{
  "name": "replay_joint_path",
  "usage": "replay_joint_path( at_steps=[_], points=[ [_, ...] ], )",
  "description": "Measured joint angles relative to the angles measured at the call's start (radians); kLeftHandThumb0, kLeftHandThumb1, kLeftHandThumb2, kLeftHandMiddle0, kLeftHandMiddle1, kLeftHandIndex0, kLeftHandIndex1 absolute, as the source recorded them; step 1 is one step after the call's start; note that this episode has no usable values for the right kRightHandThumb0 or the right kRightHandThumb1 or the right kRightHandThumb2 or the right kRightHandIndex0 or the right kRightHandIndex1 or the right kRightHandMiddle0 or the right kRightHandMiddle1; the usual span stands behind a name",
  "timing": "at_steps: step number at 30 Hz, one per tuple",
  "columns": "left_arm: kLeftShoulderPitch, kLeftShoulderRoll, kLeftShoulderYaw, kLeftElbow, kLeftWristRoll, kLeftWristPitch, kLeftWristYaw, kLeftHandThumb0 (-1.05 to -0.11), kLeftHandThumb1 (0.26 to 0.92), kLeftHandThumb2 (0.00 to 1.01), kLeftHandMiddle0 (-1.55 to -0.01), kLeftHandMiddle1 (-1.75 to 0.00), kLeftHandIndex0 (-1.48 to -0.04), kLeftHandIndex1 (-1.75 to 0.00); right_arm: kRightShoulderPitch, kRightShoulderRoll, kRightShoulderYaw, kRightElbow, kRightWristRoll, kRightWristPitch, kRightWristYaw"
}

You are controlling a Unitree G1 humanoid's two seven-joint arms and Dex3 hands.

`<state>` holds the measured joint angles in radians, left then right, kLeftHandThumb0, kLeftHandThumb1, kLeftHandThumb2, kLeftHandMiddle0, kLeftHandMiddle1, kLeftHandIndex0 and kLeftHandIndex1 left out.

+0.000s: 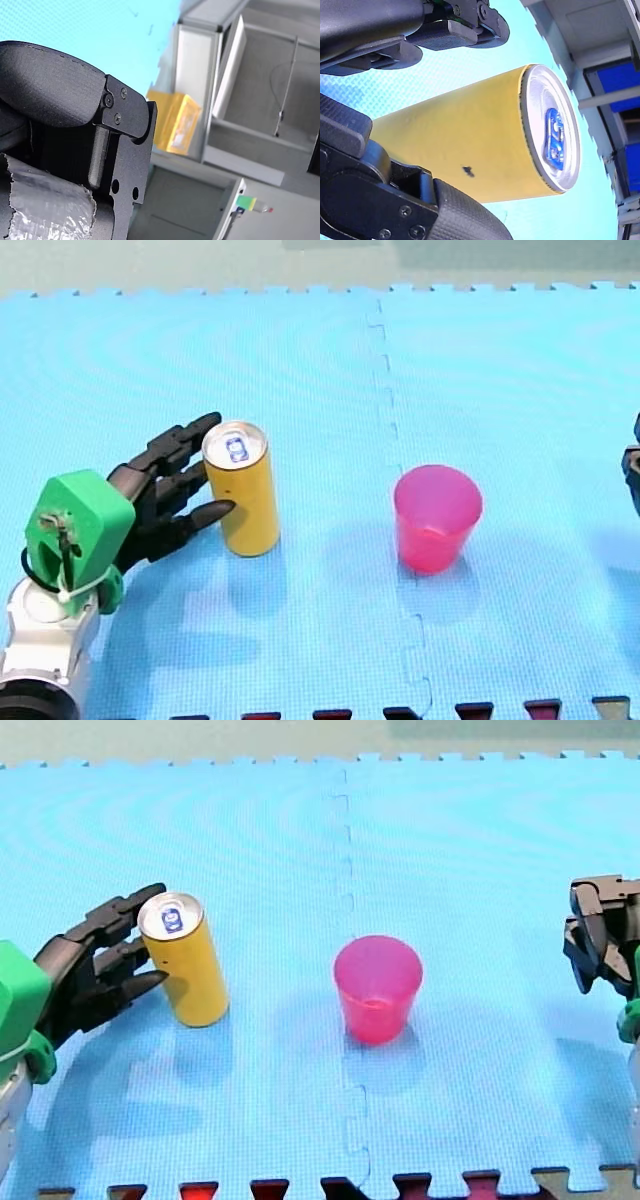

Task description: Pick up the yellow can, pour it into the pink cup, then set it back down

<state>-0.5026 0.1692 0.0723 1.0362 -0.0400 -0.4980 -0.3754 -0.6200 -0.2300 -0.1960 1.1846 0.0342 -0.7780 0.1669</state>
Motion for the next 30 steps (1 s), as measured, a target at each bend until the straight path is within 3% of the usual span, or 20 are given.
replay_joint_path(
  at_steps=[19, 30],
  points=[
    [-0.016, -0.037, -0.008, 0.032, 0.023, -0.030, 0.033, -1.048, 0.845, 0.01, -0.35, -0.01, -0.31, 0.00, 0.002, 0.002, 0.002, -0.002, 0.000, -0.004, -0.008],
    [-0.011, -0.054, -0.009, 0.033, 0.025, -0.035, 0.044, -1.048, 0.838, 0.00, -0.36, -0.01, -0.32, -0.01, 0.008, 0.003, 0.002, -0.002, 0.001, -0.018, -0.003]
  ],
)
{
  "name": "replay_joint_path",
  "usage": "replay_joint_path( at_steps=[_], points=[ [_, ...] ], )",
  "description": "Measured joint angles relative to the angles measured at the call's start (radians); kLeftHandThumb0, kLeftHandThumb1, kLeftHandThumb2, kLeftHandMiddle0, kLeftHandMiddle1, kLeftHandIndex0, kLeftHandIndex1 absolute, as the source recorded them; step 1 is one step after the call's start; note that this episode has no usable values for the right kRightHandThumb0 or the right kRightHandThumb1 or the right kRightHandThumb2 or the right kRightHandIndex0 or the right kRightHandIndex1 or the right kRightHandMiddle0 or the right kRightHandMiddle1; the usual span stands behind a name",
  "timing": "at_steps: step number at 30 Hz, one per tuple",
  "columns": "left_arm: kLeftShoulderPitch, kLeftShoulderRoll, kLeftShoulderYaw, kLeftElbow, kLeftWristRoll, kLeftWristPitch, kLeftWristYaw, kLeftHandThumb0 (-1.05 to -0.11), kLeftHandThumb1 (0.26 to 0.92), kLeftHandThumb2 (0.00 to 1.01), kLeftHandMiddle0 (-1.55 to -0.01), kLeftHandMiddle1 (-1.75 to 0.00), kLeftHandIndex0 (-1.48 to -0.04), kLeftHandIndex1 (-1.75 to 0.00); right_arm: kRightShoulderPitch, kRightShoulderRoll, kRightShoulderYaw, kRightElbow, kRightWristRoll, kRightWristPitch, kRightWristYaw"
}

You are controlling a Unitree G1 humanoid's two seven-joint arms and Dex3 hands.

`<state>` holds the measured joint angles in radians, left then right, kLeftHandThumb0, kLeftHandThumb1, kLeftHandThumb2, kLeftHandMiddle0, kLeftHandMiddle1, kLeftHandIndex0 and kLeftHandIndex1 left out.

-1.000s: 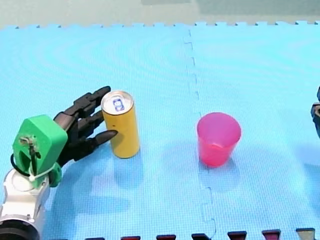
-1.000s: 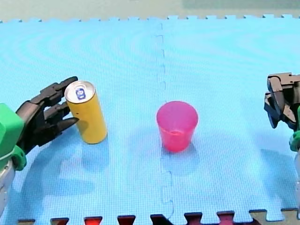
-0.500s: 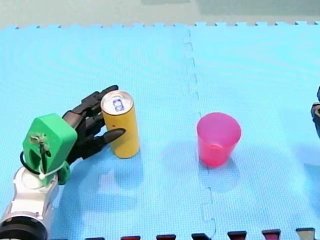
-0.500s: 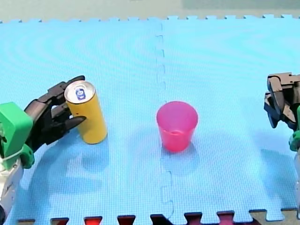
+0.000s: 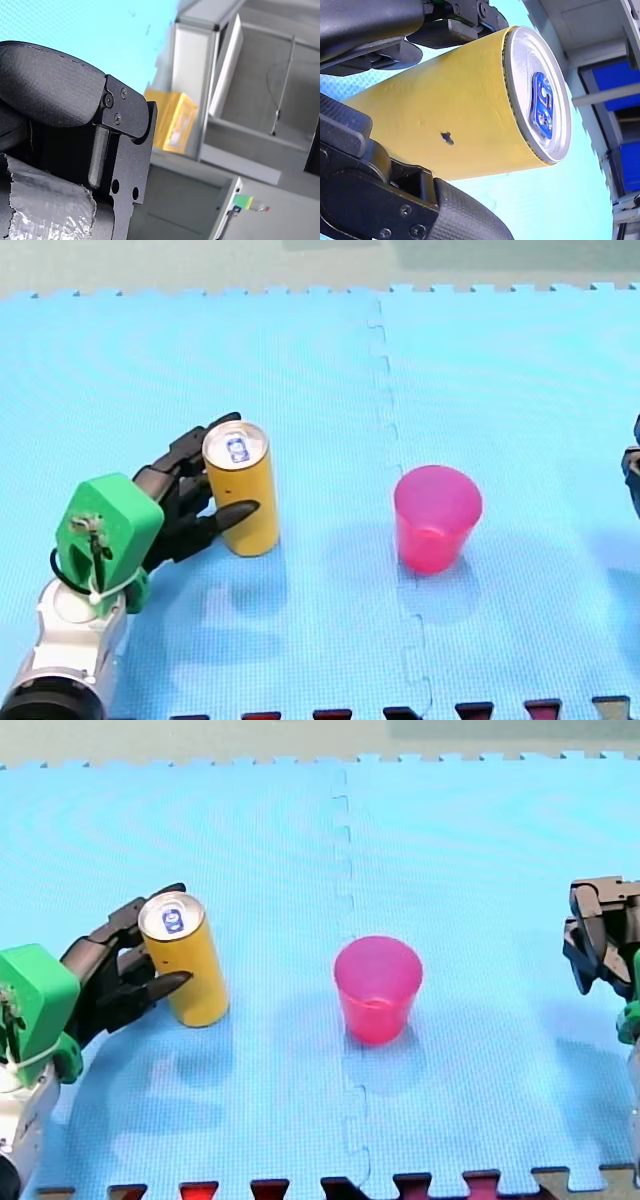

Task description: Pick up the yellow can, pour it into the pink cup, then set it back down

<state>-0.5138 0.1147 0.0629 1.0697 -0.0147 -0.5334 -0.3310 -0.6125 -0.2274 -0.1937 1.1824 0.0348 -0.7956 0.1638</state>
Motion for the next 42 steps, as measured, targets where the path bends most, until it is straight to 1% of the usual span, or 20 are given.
replay_joint_path(
  at_steps=[10, 18, 25, 29, 33, 37, 42],
  points=[
    [0.004, -0.008, -0.003, -0.006, 0.003, 0.000, 0.008, -1.048, 0.835, 0.00, -0.35, 0.00, -0.32, 0.00, 0.009, 0.000, -0.003, 0.001, 0.004, -0.007, 0.015],
    [0.017, -0.015, -0.027, -0.024, 0.053, -0.021, 0.112, -1.040, 0.840, 0.00, -0.38, -0.01, -0.33, 0.00, 0.011, 0.000, -0.009, 0.003, 0.015, -0.008, 0.030],
    [0.025, -0.017, -0.042, -0.046, 0.071, -0.021, 0.140, -1.031, 0.844, 0.00, -0.38, -0.01, -0.32, 0.00, 0.011, 0.001, -0.013, 0.006, 0.024, -0.009, 0.043],
    [0.026, -0.010, -0.040, -0.044, 0.070, -0.021, 0.140, -1.027, 0.847, 0.00, -0.38, 0.00, -0.32, 0.00, 0.011, 0.001, -0.015, 0.008, 0.024, -0.009, 0.047],
    [0.027, 0.003, -0.033, -0.044, 0.057, -0.018, 0.125, -1.017, 0.839, 0.00, -0.37, 0.00, -0.32, 0.00, 0.010, 0.001, -0.016, 0.009, 0.025, -0.009, 0.048],
    [0.027, 0.008, -0.025, -0.043, 0.043, -0.008, 0.110, -1.014, 0.837, 0.00, -0.36, 0.00, -0.31, 0.00, 0.010, 0.001, -0.018, 0.011, 0.025, -0.009, 0.050],
    [0.027, 0.019, -0.018, -0.029, 0.034, -0.009, 0.096, -1.014, 0.840, 0.00, -0.35, 0.00, -0.31, 0.00, 0.009, -0.001, -0.021, 0.011, 0.029, -0.008, 0.055]
  ],
)
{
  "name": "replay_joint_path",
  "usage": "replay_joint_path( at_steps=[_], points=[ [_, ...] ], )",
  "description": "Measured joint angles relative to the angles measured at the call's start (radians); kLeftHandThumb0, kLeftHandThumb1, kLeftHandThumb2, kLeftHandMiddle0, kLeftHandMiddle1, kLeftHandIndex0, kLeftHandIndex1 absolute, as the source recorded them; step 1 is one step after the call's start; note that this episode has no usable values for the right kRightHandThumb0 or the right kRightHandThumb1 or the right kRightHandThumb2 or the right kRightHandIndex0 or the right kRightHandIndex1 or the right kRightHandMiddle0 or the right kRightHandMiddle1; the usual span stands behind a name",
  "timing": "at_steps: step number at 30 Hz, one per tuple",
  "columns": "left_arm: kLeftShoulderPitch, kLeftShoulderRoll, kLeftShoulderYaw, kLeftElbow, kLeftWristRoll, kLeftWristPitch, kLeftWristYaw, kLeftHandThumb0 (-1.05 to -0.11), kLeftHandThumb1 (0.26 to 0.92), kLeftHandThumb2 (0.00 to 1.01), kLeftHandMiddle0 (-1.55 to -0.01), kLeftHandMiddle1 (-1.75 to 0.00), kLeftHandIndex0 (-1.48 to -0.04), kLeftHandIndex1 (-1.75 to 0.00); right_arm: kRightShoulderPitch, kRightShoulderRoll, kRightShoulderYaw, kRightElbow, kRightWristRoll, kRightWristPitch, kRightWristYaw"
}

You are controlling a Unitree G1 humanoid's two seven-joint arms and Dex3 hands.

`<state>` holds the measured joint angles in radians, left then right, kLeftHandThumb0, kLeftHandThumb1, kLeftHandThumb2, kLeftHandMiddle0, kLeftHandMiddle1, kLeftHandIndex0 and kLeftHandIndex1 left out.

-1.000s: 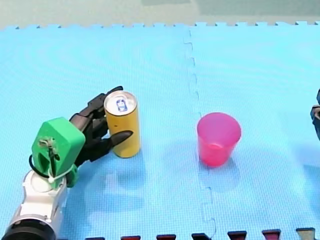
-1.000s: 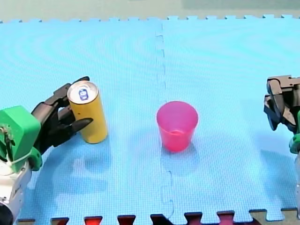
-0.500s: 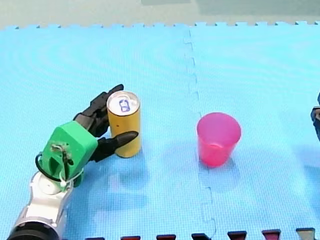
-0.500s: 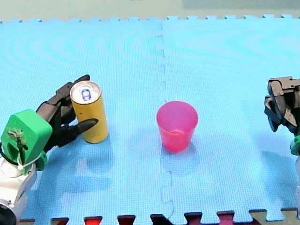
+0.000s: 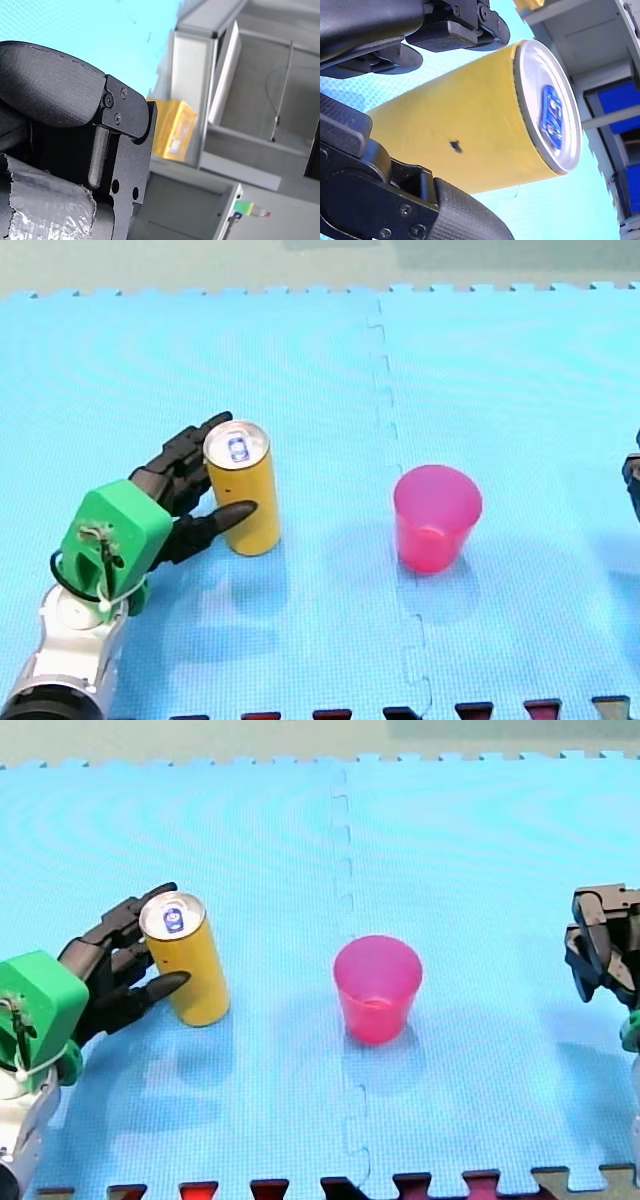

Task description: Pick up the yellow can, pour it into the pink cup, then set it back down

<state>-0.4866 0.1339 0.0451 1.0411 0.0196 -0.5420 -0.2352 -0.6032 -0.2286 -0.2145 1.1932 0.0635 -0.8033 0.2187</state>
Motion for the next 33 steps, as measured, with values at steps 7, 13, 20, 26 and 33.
replay_joint_path(
  at_steps=[7, 13, 20, 26, 33],
  points=[
    [0.003, 0.004, 0.018, 0.002, -0.028, 0.005, -0.033, -1.014, 0.865, 0.01, -0.36, -0.01, -0.32, 0.00, 0.000, -0.001, 0.000, -0.002, 0.001, 0.002, 0.003],
    [0.008, 0.003, 0.049, -0.012, -0.083, 0.041, -0.086, -1.016, 0.865, 0.00, -0.36, 0.00, -0.32, 0.00, -0.004, -0.004, 0.000, -0.003, 0.000, 0.009, -0.001],
    [0.015, 0.003, 0.059, -0.026, -0.100, 0.057, -0.106, -1.021, 0.862, 0.00, -0.35, 0.00, -0.32, 0.00, -0.008, -0.006, 0.002, -0.004, -0.006, 0.012, -0.008],
    [0.019, 0.003, 0.047, -0.031, -0.067, 0.048, -0.071, -1.021, 0.863, 0.00, -0.35, 0.00, -0.32, 0.00, -0.011, -0.008, 0.005, -0.004, -0.010, 0.012, -0.019],
    [0.031, 0.002, 0.015, -0.048, -0.004, 0.014, 0.006, -1.016, 0.848, 0.00, -0.34, 0.00, -0.31, 0.00, -0.010, -0.009, 0.007, -0.004, -0.011, 0.012, -0.021]
  ],
)
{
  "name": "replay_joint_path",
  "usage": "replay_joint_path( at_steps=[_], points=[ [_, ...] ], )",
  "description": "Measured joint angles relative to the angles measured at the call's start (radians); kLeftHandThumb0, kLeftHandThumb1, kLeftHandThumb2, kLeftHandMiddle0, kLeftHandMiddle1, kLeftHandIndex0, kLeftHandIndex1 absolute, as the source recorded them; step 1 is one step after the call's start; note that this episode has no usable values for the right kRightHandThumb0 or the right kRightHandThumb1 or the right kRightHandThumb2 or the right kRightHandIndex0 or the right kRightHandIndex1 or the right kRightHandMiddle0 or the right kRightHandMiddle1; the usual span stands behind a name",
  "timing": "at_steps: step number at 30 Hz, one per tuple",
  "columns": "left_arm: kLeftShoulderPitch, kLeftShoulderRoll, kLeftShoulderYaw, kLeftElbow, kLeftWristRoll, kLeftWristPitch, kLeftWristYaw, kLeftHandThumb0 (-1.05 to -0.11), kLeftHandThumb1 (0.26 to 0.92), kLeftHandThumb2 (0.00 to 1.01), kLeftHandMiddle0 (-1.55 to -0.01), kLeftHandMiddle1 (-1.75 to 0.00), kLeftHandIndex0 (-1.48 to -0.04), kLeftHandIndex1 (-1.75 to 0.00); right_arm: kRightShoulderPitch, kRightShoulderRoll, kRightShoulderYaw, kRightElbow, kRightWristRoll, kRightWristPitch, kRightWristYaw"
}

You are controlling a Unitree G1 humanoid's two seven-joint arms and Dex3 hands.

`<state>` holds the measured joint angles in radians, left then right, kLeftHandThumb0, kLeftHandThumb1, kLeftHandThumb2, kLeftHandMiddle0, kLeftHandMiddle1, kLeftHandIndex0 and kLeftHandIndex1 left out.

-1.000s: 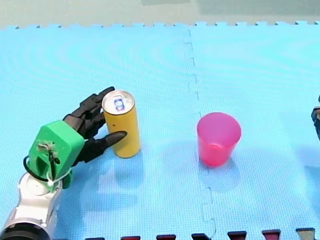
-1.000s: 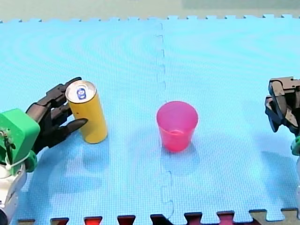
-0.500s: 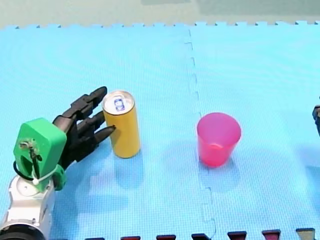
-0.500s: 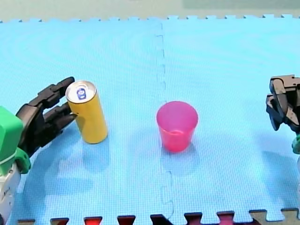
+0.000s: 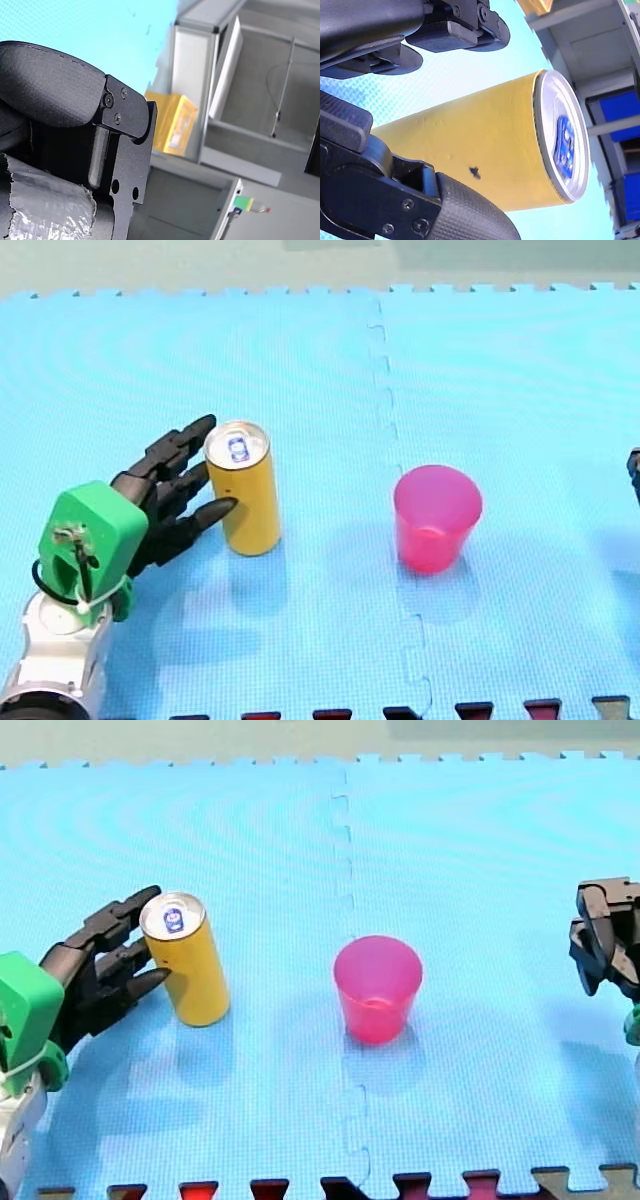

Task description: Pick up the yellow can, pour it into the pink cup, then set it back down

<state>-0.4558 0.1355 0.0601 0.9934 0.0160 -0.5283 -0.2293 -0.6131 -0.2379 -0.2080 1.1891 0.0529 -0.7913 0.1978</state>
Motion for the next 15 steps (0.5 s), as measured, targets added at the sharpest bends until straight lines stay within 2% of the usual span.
replay_joint_path(
  at_steps=[15],
  points=[
    [0.042, 0.003, -0.067, -0.082, 0.093, -0.020, 0.099, -1.032, 0.837, 0.00, -0.33, 0.00, -0.28, 0.00, 0.005, 0.001, -0.006, -0.005, 0.015, 0.000, 0.021]
  ],
)
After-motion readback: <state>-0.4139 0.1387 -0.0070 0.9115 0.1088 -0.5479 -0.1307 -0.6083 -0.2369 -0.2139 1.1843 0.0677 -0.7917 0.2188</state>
